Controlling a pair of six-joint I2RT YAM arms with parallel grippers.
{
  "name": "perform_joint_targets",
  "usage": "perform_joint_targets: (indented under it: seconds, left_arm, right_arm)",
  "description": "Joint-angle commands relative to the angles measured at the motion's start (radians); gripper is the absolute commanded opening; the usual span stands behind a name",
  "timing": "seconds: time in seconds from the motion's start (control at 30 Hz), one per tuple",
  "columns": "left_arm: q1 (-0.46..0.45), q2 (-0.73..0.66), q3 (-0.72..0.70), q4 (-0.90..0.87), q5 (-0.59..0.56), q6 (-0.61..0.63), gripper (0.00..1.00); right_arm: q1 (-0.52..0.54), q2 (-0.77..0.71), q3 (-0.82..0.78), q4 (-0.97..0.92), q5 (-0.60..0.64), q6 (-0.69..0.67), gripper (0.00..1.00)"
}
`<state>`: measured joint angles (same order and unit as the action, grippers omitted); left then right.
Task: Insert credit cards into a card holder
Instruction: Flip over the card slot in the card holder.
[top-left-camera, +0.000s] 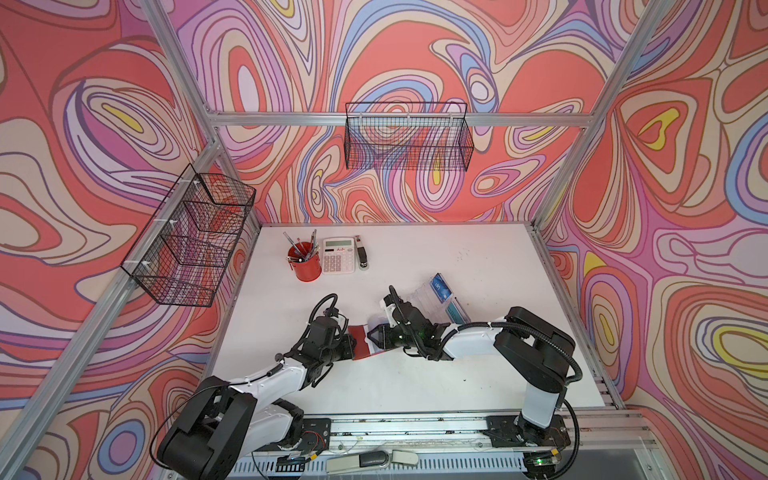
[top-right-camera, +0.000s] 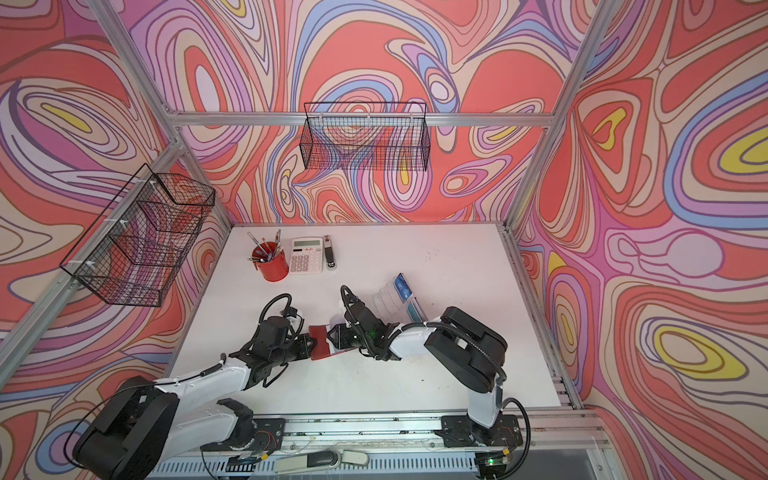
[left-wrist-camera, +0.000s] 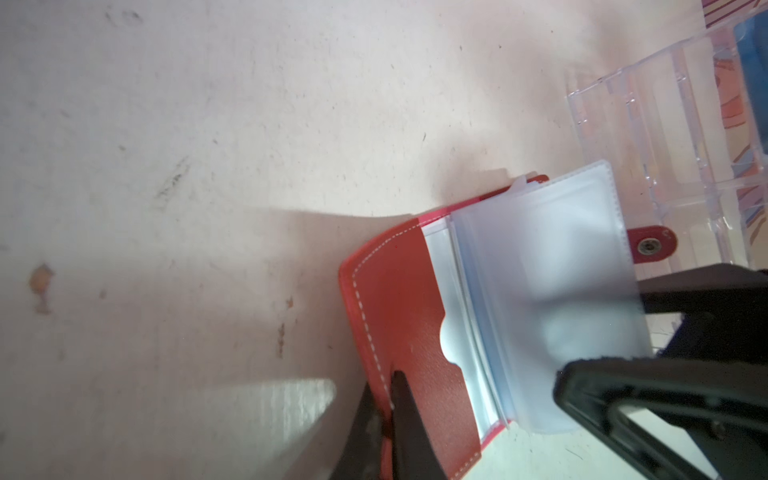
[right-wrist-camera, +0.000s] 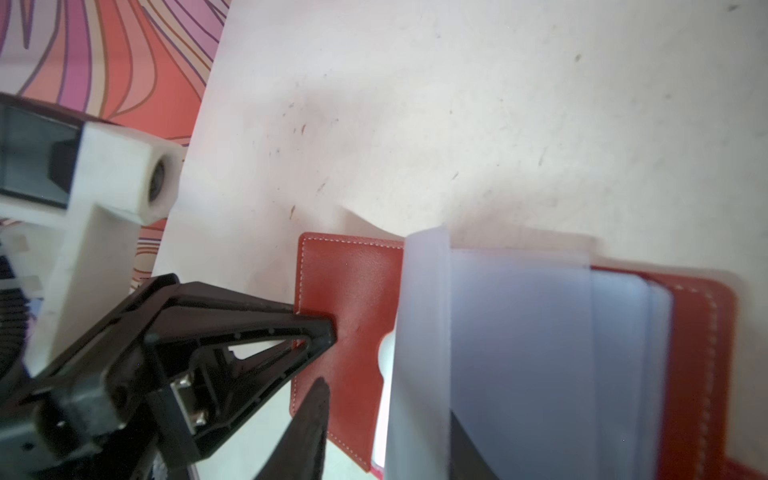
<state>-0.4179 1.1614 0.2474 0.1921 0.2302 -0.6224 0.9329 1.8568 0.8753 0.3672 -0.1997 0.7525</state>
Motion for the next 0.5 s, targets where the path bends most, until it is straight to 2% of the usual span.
perform_joint_targets:
  seconds: [0.0, 0.23, 0.47]
  left_arm:
    - [0.001, -0.062, -0.025, -0.096, -0.036, -0.031, 0.33]
    - [0.001, -0.209, -0.044, -0.167, -0.052, -0.059, 0.66]
    - [0.001, -0.358, -0.073, -0.256, -0.136, -0.099, 0.77]
  right_arm:
    - [0.010, 0.019, -0.022, 0.095, -0.054, 0.027, 0.36]
    - [0.045, 0.053, 0.016, 0.116, -0.075, 0.018, 0.37]
    - [0.073, 0.085, 0.037, 0.102, -0.050, 0.008, 0.37]
